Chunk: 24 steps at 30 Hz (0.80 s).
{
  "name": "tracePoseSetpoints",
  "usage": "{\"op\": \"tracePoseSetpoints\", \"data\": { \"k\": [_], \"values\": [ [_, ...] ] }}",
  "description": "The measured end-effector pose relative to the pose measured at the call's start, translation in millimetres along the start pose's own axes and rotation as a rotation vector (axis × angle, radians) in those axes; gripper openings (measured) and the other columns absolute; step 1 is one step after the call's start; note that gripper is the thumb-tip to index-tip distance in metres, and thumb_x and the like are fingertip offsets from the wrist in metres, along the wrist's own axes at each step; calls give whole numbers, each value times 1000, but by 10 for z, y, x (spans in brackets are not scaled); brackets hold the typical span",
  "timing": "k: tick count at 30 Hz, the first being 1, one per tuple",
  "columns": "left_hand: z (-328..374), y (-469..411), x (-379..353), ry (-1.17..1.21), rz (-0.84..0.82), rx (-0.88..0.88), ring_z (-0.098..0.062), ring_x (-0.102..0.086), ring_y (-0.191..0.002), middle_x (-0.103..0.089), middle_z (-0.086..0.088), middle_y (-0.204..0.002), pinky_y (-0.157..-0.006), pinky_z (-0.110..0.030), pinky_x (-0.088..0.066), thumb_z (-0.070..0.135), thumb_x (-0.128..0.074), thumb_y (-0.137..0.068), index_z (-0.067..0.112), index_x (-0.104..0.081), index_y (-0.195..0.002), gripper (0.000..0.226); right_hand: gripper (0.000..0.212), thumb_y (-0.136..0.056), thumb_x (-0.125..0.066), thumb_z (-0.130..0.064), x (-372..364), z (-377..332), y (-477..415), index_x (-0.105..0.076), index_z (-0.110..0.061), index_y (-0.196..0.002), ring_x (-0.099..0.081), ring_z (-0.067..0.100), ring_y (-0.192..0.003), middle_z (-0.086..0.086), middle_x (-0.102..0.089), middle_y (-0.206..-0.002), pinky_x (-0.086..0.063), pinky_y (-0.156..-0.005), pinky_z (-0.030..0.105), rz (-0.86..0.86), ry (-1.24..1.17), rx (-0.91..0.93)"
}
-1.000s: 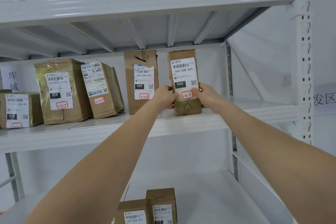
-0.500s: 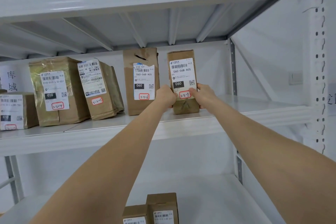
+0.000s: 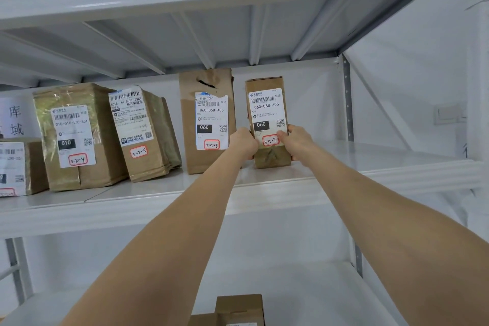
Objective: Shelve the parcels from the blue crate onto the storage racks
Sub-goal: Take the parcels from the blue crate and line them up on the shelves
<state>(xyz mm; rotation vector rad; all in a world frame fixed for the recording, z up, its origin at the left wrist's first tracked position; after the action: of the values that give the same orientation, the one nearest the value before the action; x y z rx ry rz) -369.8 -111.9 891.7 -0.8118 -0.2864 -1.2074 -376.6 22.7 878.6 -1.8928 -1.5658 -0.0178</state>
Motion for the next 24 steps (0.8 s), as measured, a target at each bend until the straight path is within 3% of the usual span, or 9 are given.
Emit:
{"op": "tracePoseSetpoints", "data": {
  "k": [19, 20, 22, 24],
  "values": [
    [-52, -47, 22, 90, -70, 38, -36, -65, -86, -66, -24, -106, -77, -44, -58, 4, -46, -93, -6, -61, -103, 20, 36, -102, -38, -25, -26, -50, 80, -48, -14, -135, -51, 28, -121, 7, -54, -135, -43, -102, 39, -19, -59, -35],
    [-50, -22, 29, 99, -80, 39, -35, -62, -78, -65, -24, -99, -68, -39, -57, 3, -44, -93, -6, -60, -97, 18, 37, -102, -39, -26, -24, -57, 95, -48, -12, -135, -51, 28, -122, 7, -53, -136, -42, -102, 37, -29, -50, -45],
    [-14, 89, 82, 77, -72, 55, -30, -45, -57, -49, -20, -72, -52, -30, -40, -3, -38, -91, -1, -46, -72, 21, 40, -101, -42, -29, -4, -74, 138, -46, -10, -135, -50, 28, -123, 8, -52, -137, -42, -100, 37, -45, -37, -75],
    [4, 192, 142, 57, -51, 66, -27, -33, -49, -30, -12, -61, -53, -28, -33, -6, -35, -91, 8, -29, -62, 32, 43, -98, -48, -29, 32, -81, 183, -43, -8, -135, -48, 28, -124, 9, -50, -138, -41, -99, 38, -51, -39, -104]
  ]
}}
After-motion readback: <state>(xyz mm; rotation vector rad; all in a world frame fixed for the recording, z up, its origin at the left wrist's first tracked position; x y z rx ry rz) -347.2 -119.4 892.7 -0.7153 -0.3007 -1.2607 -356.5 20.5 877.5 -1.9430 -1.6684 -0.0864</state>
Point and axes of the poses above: each hand's wrist, its own y-axis away from the middle knuckle, its own x-axis out of the back of the hand, z = x × y, the point moved 2 cm from there along -y, towards the middle knuckle
